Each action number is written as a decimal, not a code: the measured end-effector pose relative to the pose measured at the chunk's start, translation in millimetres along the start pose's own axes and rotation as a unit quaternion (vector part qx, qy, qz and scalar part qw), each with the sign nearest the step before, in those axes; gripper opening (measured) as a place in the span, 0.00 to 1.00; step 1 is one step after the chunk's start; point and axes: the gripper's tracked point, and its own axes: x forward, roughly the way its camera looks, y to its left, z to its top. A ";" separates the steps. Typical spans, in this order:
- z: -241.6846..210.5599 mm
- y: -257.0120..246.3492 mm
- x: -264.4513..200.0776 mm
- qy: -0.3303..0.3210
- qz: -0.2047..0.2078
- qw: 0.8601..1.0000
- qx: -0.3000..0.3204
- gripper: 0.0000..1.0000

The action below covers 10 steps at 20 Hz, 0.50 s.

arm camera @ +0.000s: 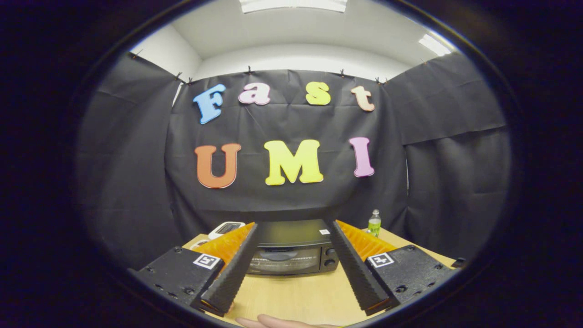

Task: Open the toaster oven, put the food inside, and close the toaster oven door.

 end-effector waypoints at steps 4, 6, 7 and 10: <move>-15.1 5.3 25.4 0.006 0.011 1.000 0.001 1.00; -18.4 6.4 41.9 0.001 0.011 1.000 0.001 1.00; -25.6 8.5 51.6 0.003 0.013 1.000 0.001 1.00; -48.5 18.8 83.8 0.015 0.026 1.000 0.004 1.00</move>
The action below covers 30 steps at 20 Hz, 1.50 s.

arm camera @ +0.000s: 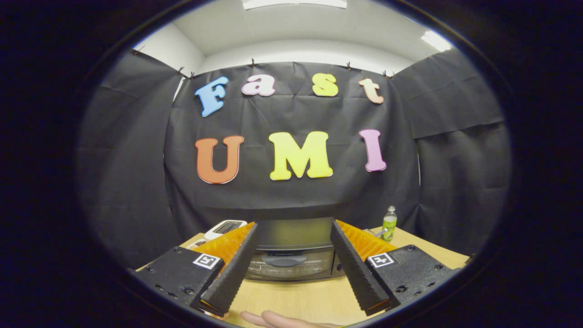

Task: Open the toaster oven, put the food inside, and close the toaster oven door.

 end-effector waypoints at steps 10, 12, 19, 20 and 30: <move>-85.4 4.5 95.6 0.060 0.023 0.998 0.019 1.00; -95.5 -4.8 108.6 0.065 0.009 0.998 0.011 1.00; -123.4 1.2 129.4 0.086 0.015 0.996 0.008 1.00; -129.1 2.0 131.5 0.091 0.016 0.996 0.005 1.00; -141.3 4.5 117.6 0.083 0.014 0.996 -0.022 1.00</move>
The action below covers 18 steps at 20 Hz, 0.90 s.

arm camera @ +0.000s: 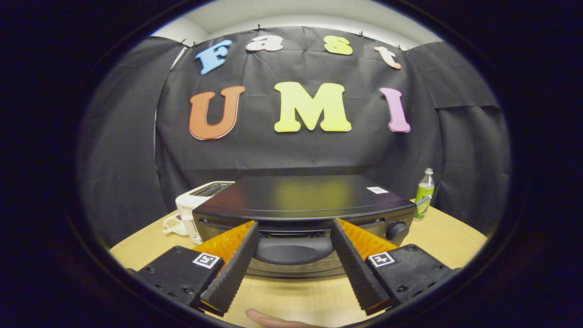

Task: Open the toaster oven, put the food inside, and close the toaster oven door.

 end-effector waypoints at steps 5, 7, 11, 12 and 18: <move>-10.8 0.1 -21.0 0.022 -0.003 1.000 0.001 1.00; -16.2 1.1 -27.6 0.039 -0.001 0.999 -0.001 1.00; -32.1 0.7 -45.0 0.083 0.001 0.997 -0.002 1.00; -35.4 2.8 -48.8 0.094 0.002 0.996 -0.008 1.00; -66.4 0.5 -69.2 0.163 0.011 0.986 0.011 1.00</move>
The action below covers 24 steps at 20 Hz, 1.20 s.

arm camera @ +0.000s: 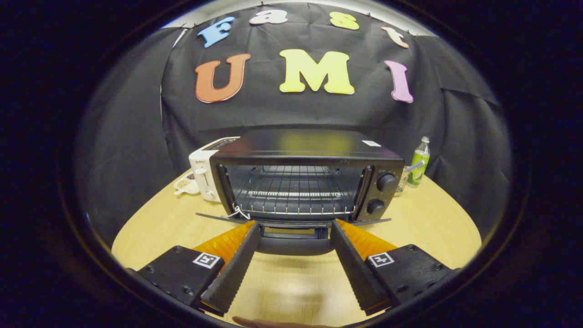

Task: Open the toaster oven, put the food inside, and close the toaster oven door.

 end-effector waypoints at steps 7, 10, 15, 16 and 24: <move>-35.2 -3.1 -3.2 0.072 -0.031 0.996 -0.034 1.00; -58.5 -0.5 1.4 0.131 -0.032 0.990 -0.030 1.00; -65.7 -2.3 21.5 0.157 -0.025 0.987 0.000 1.00; -64.9 -1.6 15.1 0.157 -0.030 0.987 -0.008 1.00; -37.3 23.8 -23.0 0.134 0.021 0.991 0.014 1.00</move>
